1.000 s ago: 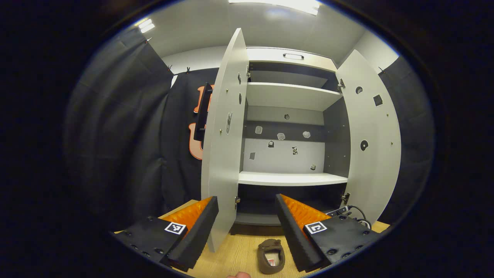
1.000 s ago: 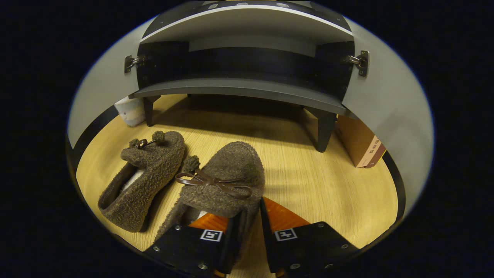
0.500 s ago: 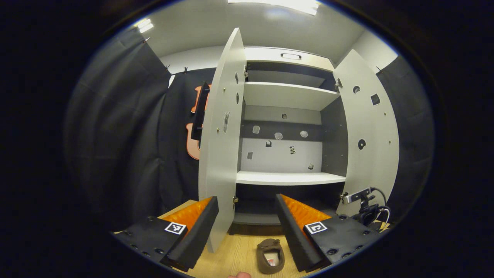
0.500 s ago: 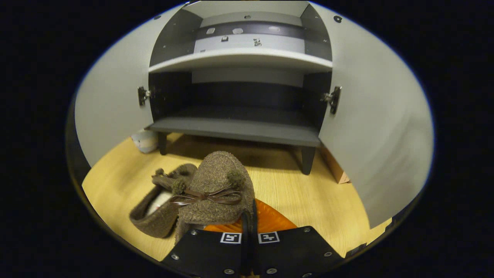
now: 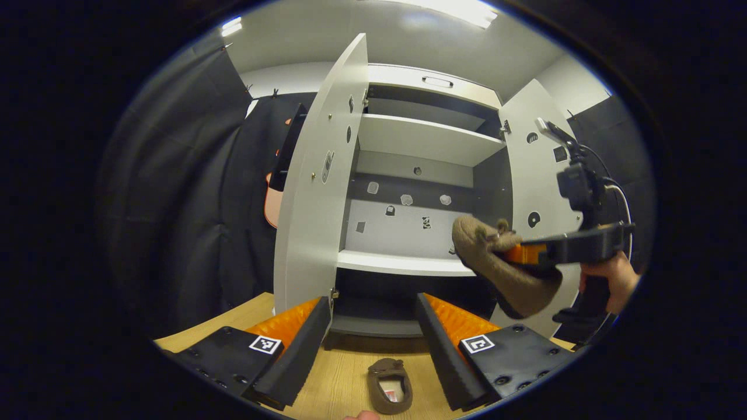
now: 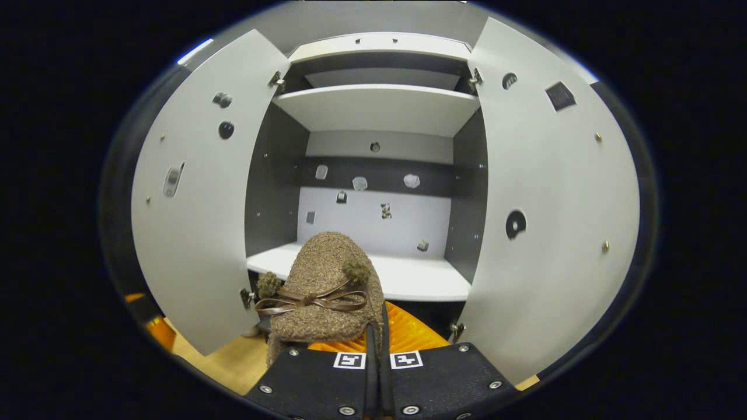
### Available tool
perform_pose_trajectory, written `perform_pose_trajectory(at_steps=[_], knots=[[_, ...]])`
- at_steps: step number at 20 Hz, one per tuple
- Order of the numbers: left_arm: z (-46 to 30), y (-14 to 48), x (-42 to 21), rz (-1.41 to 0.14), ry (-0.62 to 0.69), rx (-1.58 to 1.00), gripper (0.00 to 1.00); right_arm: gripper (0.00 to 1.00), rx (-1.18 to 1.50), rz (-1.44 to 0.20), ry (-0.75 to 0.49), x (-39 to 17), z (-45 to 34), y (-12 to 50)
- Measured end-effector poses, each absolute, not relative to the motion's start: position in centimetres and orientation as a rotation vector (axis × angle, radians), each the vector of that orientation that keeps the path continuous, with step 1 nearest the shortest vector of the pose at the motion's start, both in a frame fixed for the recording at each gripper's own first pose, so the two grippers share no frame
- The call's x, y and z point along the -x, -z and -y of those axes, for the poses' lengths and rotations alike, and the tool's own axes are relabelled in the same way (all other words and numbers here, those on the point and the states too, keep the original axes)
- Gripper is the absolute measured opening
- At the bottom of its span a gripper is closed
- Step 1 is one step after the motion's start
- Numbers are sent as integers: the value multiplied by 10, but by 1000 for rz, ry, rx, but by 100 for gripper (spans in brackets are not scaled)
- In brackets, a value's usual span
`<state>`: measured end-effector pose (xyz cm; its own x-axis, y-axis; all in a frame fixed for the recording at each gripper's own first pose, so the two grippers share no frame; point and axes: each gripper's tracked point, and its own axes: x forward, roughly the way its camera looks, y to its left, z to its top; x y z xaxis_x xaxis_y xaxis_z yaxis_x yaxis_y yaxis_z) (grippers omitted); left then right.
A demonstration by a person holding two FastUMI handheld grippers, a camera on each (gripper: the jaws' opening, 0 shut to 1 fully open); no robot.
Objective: Grab one shoe with the right hand and put it into the shoe cabinet, grab the other shoe with the left hand and put it into the shoe cabinet; then close the right door with the right hand and the left door with the left hand.
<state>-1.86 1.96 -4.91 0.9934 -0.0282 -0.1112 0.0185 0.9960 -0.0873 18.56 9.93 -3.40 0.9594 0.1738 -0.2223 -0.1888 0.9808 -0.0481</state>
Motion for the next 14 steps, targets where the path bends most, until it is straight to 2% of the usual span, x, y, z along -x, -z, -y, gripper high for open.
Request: perform_pose_trajectory(at_steps=[5,6,7,10,14], knots=[[-29,58,26,-131,24,80,96,1,140,-237,-96,-298,-98,28],[-29,58,25,-132,21,73,93,1,135,-281,-83,-317,-96,42],[-29,59,25,-135,18,69,96,1,106,-349,-76,-337,-98,63],[-29,61,28,-153,15,82,96,1,-15,-568,-15,-371,-90,120],[-35,64,29,-156,-28,97,96,1,-100,-698,68,-403,-78,160]])
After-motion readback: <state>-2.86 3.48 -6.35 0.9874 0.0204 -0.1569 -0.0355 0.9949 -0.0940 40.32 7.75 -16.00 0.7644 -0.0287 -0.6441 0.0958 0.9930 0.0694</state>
